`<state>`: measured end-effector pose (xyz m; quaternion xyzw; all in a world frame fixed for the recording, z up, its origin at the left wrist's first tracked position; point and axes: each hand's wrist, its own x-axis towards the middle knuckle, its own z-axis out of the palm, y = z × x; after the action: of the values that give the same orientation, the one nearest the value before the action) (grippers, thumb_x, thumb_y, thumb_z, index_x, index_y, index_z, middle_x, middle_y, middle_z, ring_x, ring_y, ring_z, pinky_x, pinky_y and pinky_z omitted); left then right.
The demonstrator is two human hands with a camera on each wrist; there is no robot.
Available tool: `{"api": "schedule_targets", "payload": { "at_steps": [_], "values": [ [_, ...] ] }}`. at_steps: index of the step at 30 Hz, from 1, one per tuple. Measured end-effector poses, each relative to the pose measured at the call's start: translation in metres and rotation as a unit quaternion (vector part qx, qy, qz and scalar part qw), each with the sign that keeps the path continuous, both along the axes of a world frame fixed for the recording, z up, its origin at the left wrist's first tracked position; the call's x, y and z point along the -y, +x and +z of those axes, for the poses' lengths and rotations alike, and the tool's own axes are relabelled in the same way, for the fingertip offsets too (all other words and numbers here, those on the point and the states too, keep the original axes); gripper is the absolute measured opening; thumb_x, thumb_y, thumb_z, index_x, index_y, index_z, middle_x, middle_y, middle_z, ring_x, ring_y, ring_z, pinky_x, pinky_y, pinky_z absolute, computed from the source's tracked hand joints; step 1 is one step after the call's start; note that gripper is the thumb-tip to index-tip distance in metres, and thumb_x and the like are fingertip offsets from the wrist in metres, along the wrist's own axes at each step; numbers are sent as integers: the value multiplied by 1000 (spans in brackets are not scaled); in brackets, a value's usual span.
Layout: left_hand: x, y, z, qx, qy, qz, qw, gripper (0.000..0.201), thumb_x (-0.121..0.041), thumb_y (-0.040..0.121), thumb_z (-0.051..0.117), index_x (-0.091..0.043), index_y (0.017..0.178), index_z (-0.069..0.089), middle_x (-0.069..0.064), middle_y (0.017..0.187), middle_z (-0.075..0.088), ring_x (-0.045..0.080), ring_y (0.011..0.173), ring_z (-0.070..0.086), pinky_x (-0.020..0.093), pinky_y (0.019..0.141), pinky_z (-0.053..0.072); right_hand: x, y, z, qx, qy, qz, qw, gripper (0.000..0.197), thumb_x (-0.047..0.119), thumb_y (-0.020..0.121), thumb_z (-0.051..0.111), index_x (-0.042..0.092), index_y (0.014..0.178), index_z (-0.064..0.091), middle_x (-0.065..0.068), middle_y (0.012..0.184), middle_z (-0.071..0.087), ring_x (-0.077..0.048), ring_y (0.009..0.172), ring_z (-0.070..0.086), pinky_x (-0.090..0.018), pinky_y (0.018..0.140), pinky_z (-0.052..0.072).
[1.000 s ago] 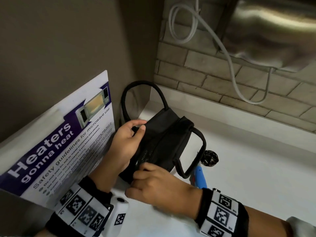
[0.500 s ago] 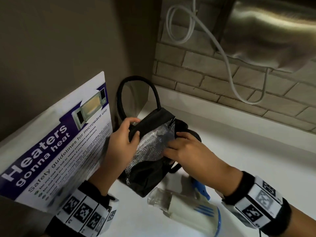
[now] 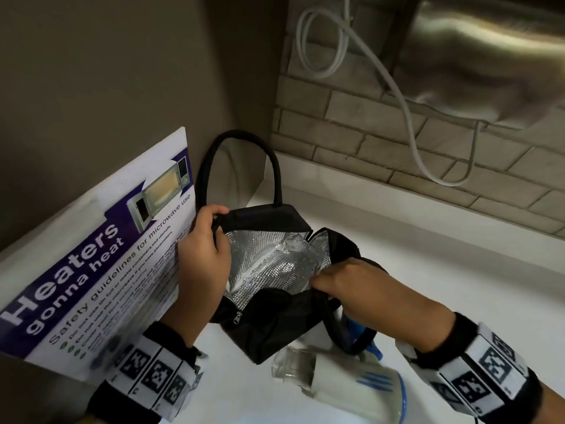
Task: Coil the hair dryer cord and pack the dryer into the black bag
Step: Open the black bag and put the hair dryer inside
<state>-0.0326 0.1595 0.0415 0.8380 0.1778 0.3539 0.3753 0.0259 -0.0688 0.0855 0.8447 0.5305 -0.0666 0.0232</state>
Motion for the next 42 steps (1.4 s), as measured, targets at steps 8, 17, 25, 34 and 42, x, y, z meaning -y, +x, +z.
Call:
{"api": "schedule_targets", "payload": {
  "at_steps": [8, 17, 25, 34, 42],
  "values": [
    [9, -10, 9, -36, 35, -130, 990, 30, -11, 90, 56, -25, 116, 57, -2, 97, 62, 6, 78, 59, 14, 68, 48, -5, -1, -2, 38, 122, 6, 992, 38, 27, 77, 74, 27, 108, 53, 2, 101, 61, -16, 90, 49, -31, 78, 46],
    [34, -39, 25, -1, 77, -55, 995, 20, -16, 86, 63, -13, 107, 64, 19, 125, 38, 28, 102, 52, 41, 82, 55, 46, 9, 28, -31, 226, -124, 966, 33, 29, 93, 56, 21, 124, 54, 0, 117, 52, -10, 94, 55, -19, 85, 44],
    [108, -44, 49, 56, 169, -158, 971, 17, -3, 86, 56, -11, 95, 69, 12, 113, 56, 27, 117, 51, 45, 98, 43, 111, 47, -28, -49, 155, -246, 955, 20, 15, 90, 61, 17, 110, 63, -2, 104, 61, -13, 90, 63, -30, 84, 53],
    [188, -48, -25, -277, 310, -484, 770, 55, -46, 77, 61, -26, 125, 43, -4, 123, 49, 18, 114, 48, 29, 98, 37, 115, 75, -114, -28, -24, -212, 976, 47, 15, 82, 68, 15, 127, 53, -7, 127, 56, -30, 111, 54, -36, 93, 43],
    [189, -44, -59, -384, 330, -438, 743, 109, -26, 23, 80, -34, 124, 39, -2, 108, 38, 25, 86, 60, 37, 71, 50, 110, 83, -135, 25, -15, -203, 979, 47, 6, 84, 54, 17, 130, 49, -7, 137, 38, -28, 125, 39, -40, 102, 34]
  ]
}}
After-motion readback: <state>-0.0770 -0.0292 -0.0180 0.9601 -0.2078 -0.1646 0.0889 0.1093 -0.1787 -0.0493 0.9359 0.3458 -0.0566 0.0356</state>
